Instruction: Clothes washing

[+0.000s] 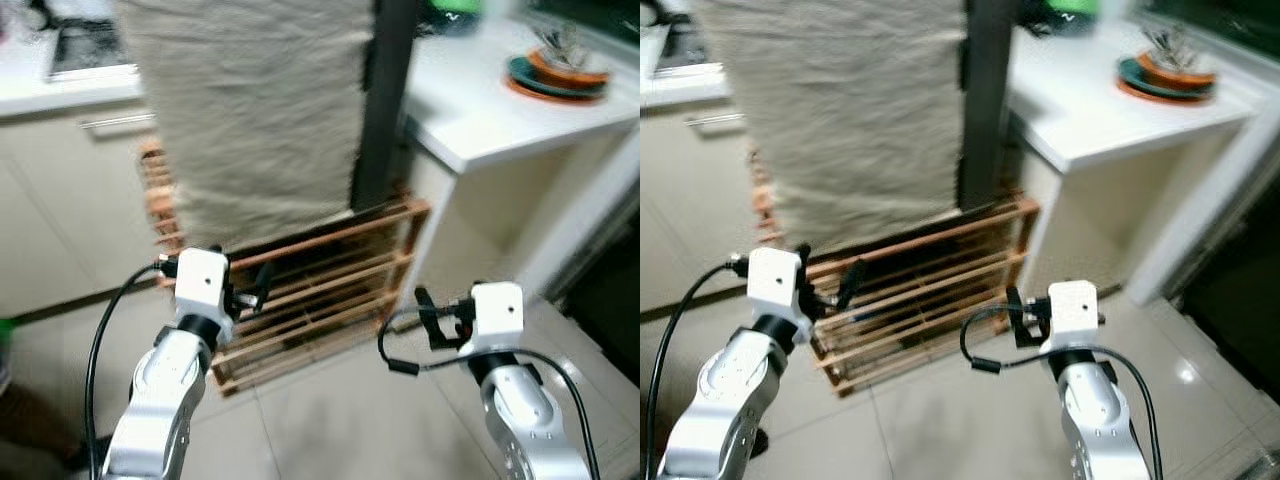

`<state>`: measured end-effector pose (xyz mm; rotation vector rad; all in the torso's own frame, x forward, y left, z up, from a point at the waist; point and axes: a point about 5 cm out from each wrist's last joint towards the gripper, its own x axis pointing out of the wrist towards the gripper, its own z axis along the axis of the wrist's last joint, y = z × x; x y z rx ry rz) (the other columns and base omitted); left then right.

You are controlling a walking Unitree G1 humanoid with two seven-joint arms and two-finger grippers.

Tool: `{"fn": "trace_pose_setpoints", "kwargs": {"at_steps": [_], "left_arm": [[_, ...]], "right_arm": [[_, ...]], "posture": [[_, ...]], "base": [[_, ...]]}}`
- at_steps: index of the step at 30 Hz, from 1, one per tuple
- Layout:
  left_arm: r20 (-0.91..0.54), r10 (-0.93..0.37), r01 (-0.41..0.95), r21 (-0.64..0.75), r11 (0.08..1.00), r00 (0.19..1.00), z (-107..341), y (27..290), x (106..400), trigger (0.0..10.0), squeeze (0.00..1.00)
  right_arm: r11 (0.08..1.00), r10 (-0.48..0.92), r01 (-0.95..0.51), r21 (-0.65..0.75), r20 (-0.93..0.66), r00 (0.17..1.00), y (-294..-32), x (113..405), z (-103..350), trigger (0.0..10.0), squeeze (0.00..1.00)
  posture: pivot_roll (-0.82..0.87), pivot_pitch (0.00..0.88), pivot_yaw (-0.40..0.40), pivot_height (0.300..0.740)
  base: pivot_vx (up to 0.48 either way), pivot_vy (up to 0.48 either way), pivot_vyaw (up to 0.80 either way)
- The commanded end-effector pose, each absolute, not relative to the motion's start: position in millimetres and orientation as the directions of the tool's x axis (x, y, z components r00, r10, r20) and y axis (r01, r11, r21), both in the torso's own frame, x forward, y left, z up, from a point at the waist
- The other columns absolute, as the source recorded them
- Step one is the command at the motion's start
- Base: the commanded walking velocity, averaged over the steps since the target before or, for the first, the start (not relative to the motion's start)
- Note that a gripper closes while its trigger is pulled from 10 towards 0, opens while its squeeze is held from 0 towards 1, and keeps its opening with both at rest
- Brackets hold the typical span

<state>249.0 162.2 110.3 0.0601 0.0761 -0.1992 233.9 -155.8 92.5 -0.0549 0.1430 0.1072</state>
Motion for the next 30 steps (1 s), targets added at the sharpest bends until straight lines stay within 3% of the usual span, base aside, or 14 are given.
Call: {"fn": "trace_pose_setpoints", "kwargs": {"at_steps": [1,7,24,30], "left_arm": [[-0.06,-0.22,0.222,0.043,0.974,0.974,114,155,251,10.0,0.0],[-0.053,-0.223,0.225,0.042,0.974,0.973,117,155,252,10.0,0.0],[-0.032,-0.218,0.22,0.04,0.975,0.975,122,154,257,10.0,0.0],[-0.021,-0.23,0.231,0.052,0.972,0.973,127,154,261,10.0,0.0]], "right_arm": [[0.996,0.065,-0.073,-0.047,-0.152,0.986,-166,231,90,10.0,0.0],[0.997,0.062,-0.068,-0.034,-0.149,0.987,-166,233,91,10.0,0.0],[0.998,0.055,-0.058,-0.016,-0.139,0.989,-166,238,94,10.0,0.0],[0.999,0.048,-0.049,-0.009,-0.126,0.991,-167,240,97,10.0,0.0]], "posture": [[-0.06,0.0,0.014,0.74],[-0.06,0.0,0.014,0.74],[-0.06,0.0,0.015,0.74],[-0.06,0.0,0.022,0.74]], "base": [[0.262,0.0,0.0],[0.268,0.0,0.0],[0.315,0.0,-0.77],[0.319,0.0,-0.13]]}}
